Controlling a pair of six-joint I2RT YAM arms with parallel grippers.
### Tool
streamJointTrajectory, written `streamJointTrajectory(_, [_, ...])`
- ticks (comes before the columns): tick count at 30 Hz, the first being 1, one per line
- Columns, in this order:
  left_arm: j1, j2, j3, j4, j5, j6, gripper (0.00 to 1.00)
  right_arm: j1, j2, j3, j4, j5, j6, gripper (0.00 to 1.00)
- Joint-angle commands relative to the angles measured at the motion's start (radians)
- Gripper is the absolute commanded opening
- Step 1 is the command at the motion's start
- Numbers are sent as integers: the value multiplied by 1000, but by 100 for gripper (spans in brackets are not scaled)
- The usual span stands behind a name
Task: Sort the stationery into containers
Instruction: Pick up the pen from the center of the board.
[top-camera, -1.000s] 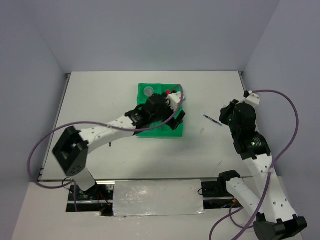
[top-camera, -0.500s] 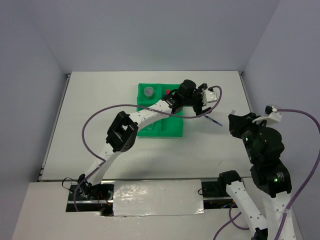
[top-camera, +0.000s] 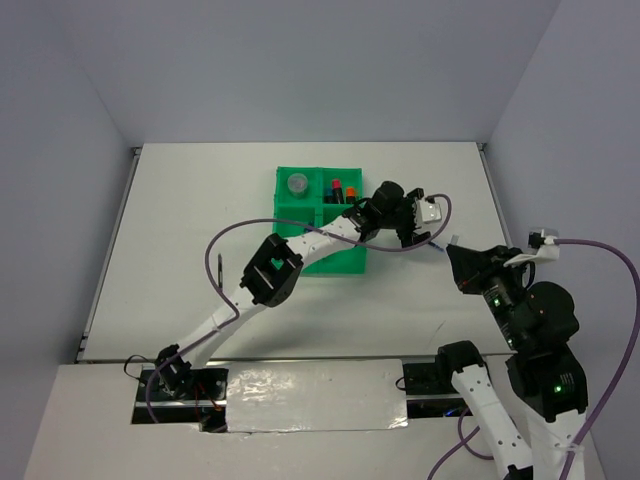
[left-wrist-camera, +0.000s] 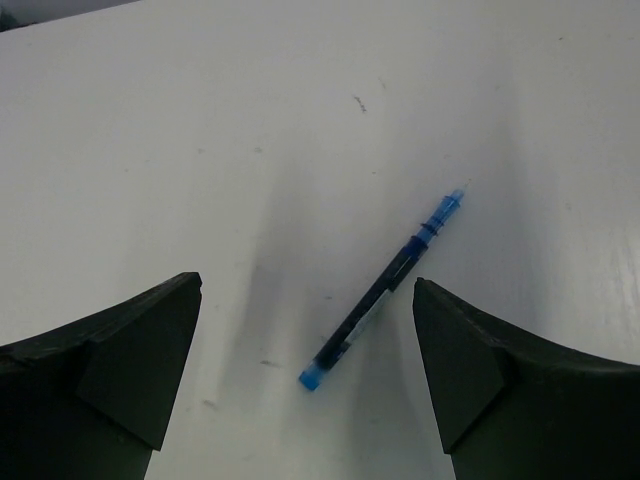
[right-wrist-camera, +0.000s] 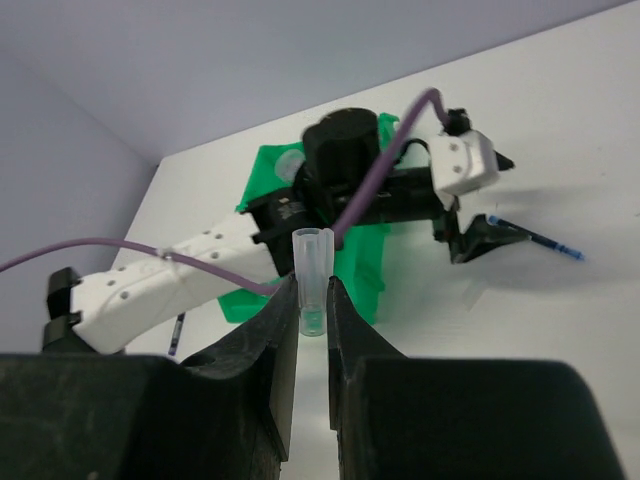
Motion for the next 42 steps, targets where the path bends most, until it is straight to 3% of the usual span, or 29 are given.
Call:
streamJointTrajectory(1, [-37,50,83,54,-8,8,99,4,-25,30,-14,-59,-20,0])
streamJointTrajectory(15, [-31,46,98,23,54,-153,99,36,-103,88,-83,-107,-54,0])
streamJointTrajectory(22, [-32,69,146,-4,59,-193,99,58,-100,93,-75,-49,-71,0])
streamJointTrajectory(31, [-32,59,120,16,115,-376,99,60,-100,102,-49,-93,-55,0])
streamJointTrajectory(36, [-34,96,109,85,37,-604,99,60,-121,126,-69,-87,-57,0])
streamJointTrajectory(42, [-37,76,32,146,-115,-649,99,60,-149,149,-84,-50,-69,0])
